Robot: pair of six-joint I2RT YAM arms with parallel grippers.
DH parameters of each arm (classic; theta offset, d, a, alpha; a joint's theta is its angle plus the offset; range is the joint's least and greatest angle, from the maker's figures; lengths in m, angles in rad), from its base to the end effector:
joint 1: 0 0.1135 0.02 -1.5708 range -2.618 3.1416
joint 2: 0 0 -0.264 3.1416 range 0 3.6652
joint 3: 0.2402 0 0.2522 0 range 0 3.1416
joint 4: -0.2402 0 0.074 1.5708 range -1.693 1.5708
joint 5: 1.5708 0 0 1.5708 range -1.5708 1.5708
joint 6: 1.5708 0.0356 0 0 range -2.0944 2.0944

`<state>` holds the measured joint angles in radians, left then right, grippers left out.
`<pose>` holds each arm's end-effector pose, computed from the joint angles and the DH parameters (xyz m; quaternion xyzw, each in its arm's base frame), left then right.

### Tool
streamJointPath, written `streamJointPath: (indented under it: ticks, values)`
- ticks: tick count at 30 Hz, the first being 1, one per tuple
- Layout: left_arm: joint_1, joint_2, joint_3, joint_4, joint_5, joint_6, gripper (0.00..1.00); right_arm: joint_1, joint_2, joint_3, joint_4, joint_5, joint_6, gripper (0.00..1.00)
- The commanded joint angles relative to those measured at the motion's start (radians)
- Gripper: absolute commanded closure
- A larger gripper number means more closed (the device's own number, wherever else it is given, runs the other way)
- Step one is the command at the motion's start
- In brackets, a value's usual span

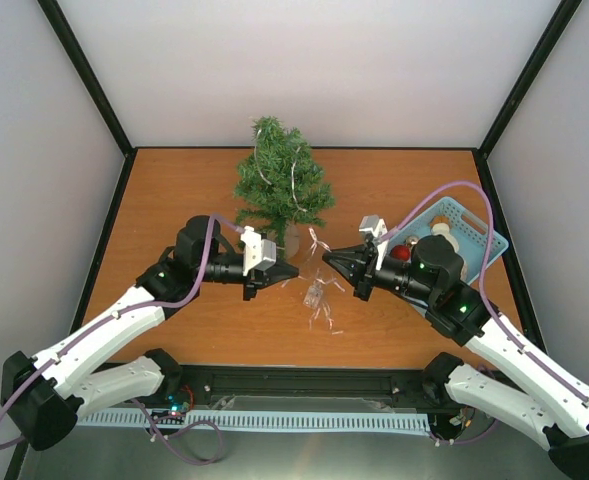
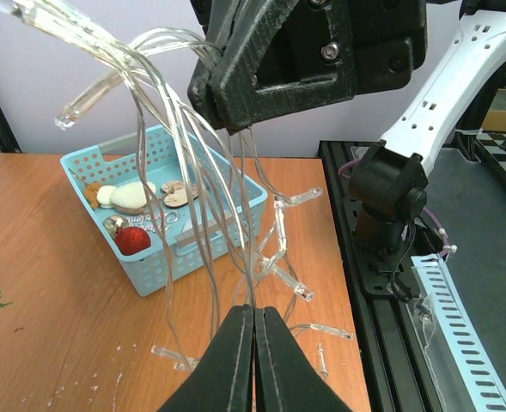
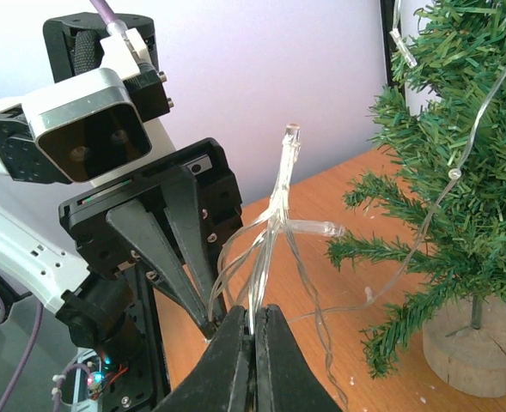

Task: Decorate the small christmas tree
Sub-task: Wrap the decoration item around the Christmas tree.

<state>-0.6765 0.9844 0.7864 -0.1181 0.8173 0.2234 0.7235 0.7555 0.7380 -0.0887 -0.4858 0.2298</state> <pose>0.1548 -0.1576 0.3135 0.5332 0.5675 -0.4345 0.4526 0.1229 0.1307 0.3390 -0.3323 0.6606 0.4567 0.4946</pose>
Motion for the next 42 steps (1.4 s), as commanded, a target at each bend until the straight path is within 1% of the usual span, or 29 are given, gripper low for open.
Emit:
streamJointPath:
  ticks: [1,2,4,7,9,11,14,17,19,21,24,28,30,42]
  values:
    - [-0.008,-0.012,0.04,-0.013,0.03,0.047,0.99,0.008,-0.02,-0.013,0.05,0.047,0.017,0.97]
    - [-0.007,-0.015,0.042,-0.018,0.03,0.051,0.99,0.008,-0.025,-0.018,0.051,0.084,0.023,0.95]
    - [-0.008,-0.02,0.046,-0.027,0.031,0.061,0.99,0.008,-0.038,-0.044,0.071,0.16,0.054,0.88]
    - [-0.007,-0.021,0.051,-0.039,0.01,0.083,0.99,0.008,-0.043,-0.101,0.098,0.173,0.055,0.76]
    - [-0.008,-0.029,0.045,-0.045,0.005,0.129,0.99,0.008,-0.038,-0.116,0.052,0.184,0.014,0.69]
    - [-0.007,-0.041,0.027,-0.04,-0.014,0.149,0.99,0.008,-0.039,-0.11,0.001,0.229,-0.026,0.65]
    - [-0.008,-0.039,0.024,-0.047,-0.018,0.163,0.99,0.007,-0.031,-0.065,-0.052,0.258,-0.081,0.61]
    - [-0.008,-0.033,0.022,-0.039,-0.008,0.162,0.99,0.007,0.015,0.0,-0.103,0.264,-0.106,0.57]
    - [-0.008,-0.038,0.017,-0.032,-0.009,0.163,0.99,0.007,0.07,0.045,-0.141,0.252,-0.105,0.56]
    - [-0.008,-0.049,0.009,-0.025,-0.007,0.17,0.99,0.008,0.117,0.089,-0.169,0.208,-0.104,0.53]
    - [-0.007,-0.061,-0.004,-0.016,-0.006,0.175,0.99,0.007,0.182,0.145,-0.197,0.148,-0.09,0.53]
    - [-0.008,-0.051,0.0,-0.028,-0.01,0.183,0.99,0.007,0.247,0.191,-0.232,-0.023,-0.109,0.57]
    - [-0.008,-0.047,0.005,-0.037,-0.014,0.189,0.99,0.008,0.268,0.198,-0.25,-0.075,-0.123,0.58]
    - [-0.008,-0.048,-0.013,-0.022,-0.02,0.194,0.99,0.008,0.348,0.214,-0.262,-0.202,-0.192,0.58]
